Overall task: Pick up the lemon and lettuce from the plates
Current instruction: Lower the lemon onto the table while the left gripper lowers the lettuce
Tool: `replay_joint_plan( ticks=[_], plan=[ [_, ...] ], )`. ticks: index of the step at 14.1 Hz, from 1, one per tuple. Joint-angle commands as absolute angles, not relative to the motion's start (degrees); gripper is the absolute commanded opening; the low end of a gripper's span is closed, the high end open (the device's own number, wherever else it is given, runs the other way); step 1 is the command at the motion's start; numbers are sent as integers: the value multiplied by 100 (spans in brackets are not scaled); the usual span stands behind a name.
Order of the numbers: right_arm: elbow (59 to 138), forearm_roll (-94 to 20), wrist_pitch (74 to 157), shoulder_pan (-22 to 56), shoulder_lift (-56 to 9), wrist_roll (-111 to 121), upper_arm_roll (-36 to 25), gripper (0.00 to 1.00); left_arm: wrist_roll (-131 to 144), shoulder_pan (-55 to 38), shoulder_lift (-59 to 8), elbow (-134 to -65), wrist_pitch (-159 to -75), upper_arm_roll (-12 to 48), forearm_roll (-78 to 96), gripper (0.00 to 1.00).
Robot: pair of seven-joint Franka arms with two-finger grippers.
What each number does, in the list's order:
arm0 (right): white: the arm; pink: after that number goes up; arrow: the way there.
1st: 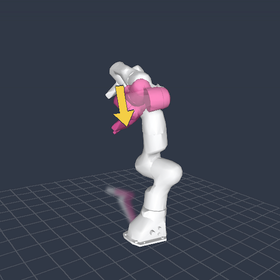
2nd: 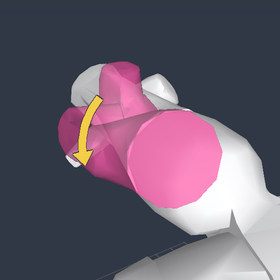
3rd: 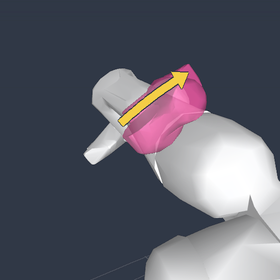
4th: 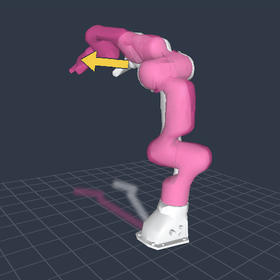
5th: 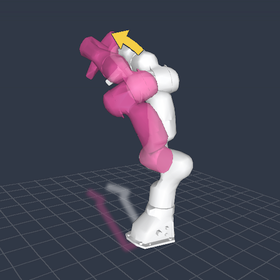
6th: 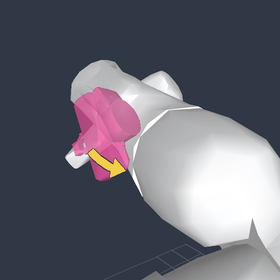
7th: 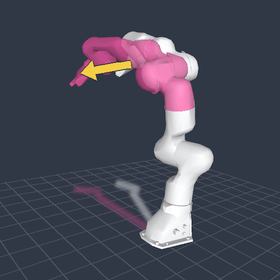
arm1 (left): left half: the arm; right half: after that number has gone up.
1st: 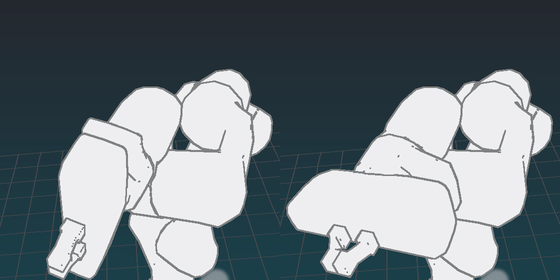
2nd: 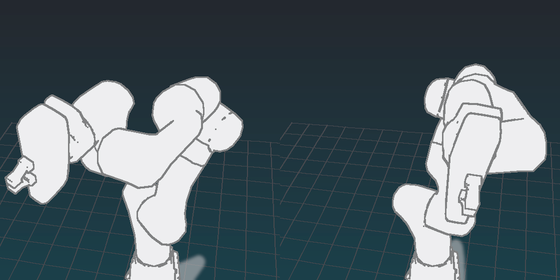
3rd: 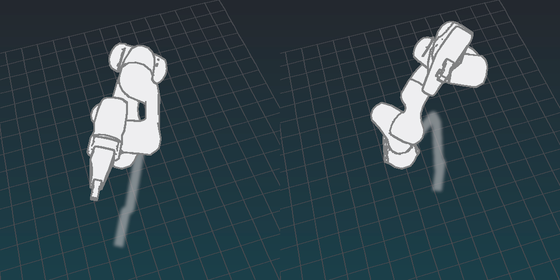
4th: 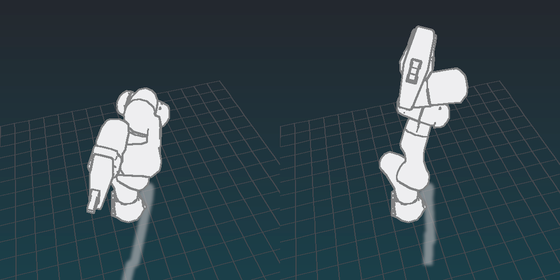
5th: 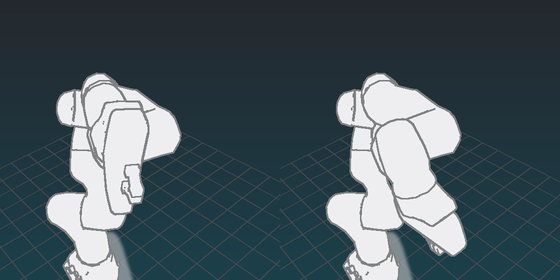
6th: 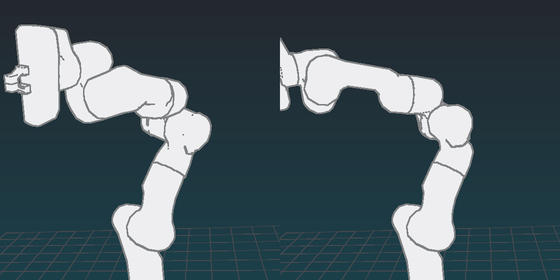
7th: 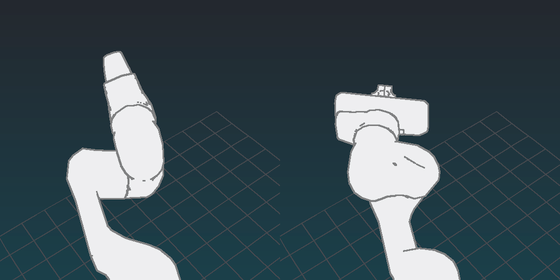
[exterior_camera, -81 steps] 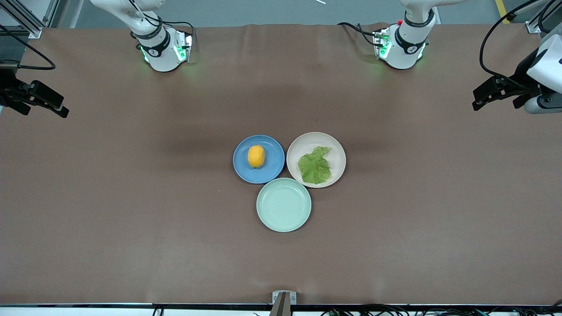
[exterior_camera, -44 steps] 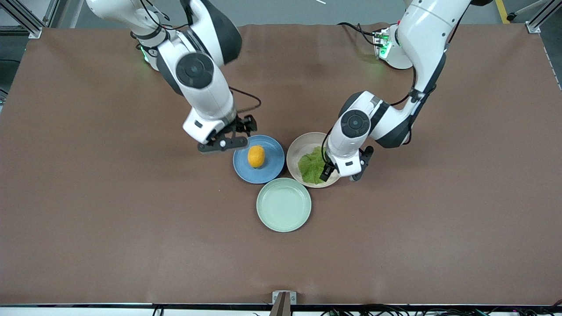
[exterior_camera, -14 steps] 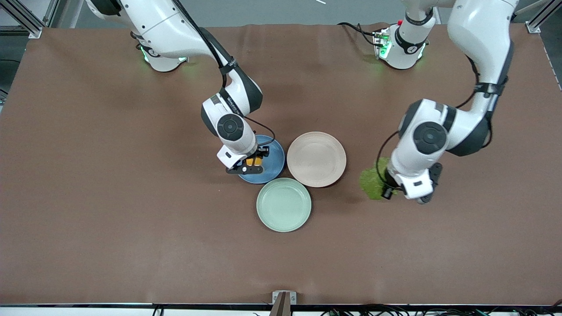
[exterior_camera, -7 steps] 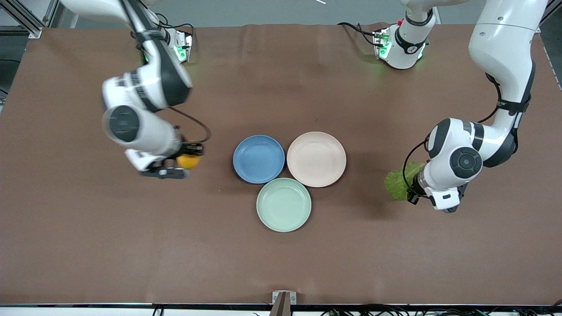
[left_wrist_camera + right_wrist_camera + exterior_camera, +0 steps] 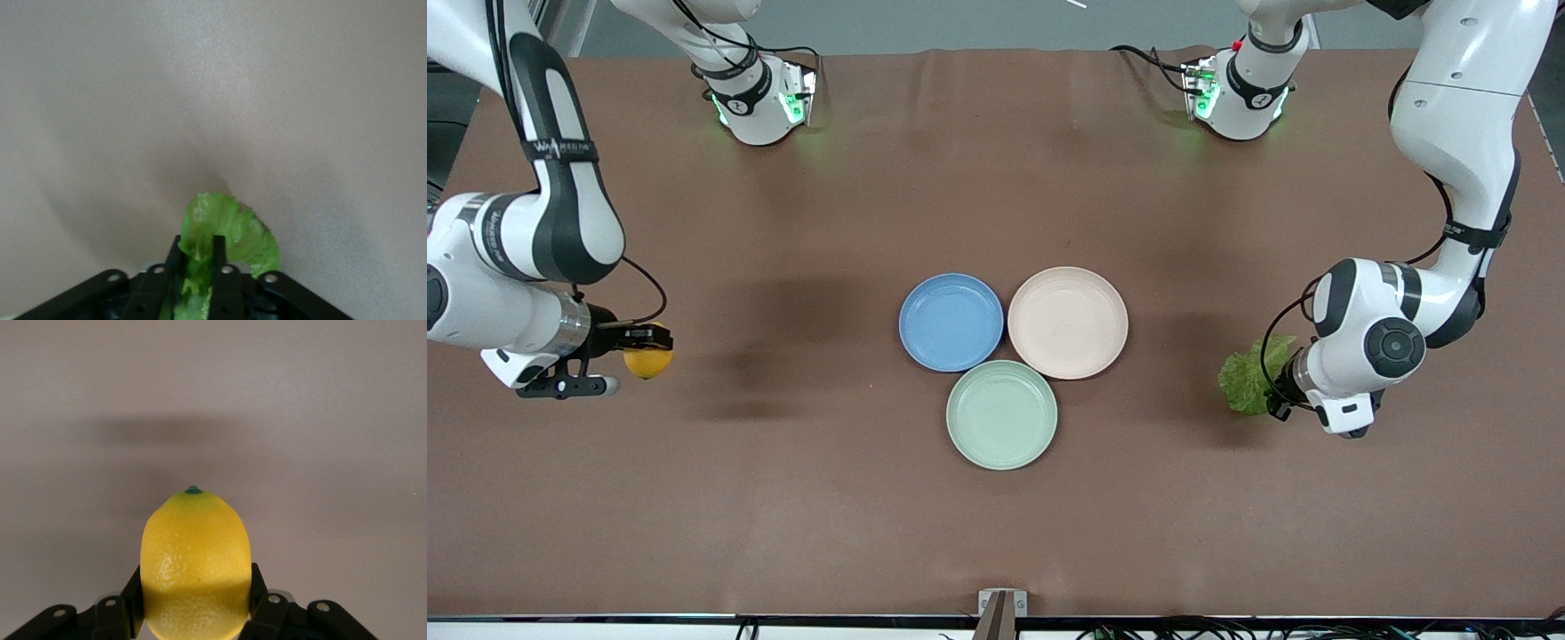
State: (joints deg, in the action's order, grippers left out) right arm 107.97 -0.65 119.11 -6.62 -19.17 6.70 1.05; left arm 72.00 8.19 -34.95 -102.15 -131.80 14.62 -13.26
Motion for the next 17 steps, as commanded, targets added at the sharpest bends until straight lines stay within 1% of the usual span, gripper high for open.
replay_joint_plan(
  ticks=[1,4,5,7,9,13,15,16,17],
  plan=[
    [11495,88,12733,-826,-1941,668,246,28,7137,870,-3402,-10213,-13175,1512,-1354,100],
    [11549,158,12911,-940,-2240,677,229,29,6918,835,-2937,-10169,-12974,1573,-1354,100],
    [11566,228,12946,-949,-2302,677,220,29,6708,878,-2814,-10108,-12833,1739,-1345,100],
    [11759,237,13313,-1019,-2355,677,220,29,6417,879,-2629,-9906,-12561,1836,-1327,100],
    [11926,237,13718,-1020,-2443,677,220,30,6398,879,-2505,-9704,-12402,1994,-1327,100],
    [12076,246,13869,-1020,-2452,668,150,32,6337,888,-2426,-9283,-12174,2320,-1327,100],
    [12076,246,13904,-1019,-2470,668,132,32,6057,870,-2347,-8844,-11430,2364,-1327,100],
    [12085,246,13930,-1020,-2496,668,132,34,5838,879,-2268,-8676,-11026,2373,-1327,100],
    [12076,246,13931,-1020,-2496,668,132,38,5514,888,-2189,-8527,-10613,2373,-1336,100]
  ],
)
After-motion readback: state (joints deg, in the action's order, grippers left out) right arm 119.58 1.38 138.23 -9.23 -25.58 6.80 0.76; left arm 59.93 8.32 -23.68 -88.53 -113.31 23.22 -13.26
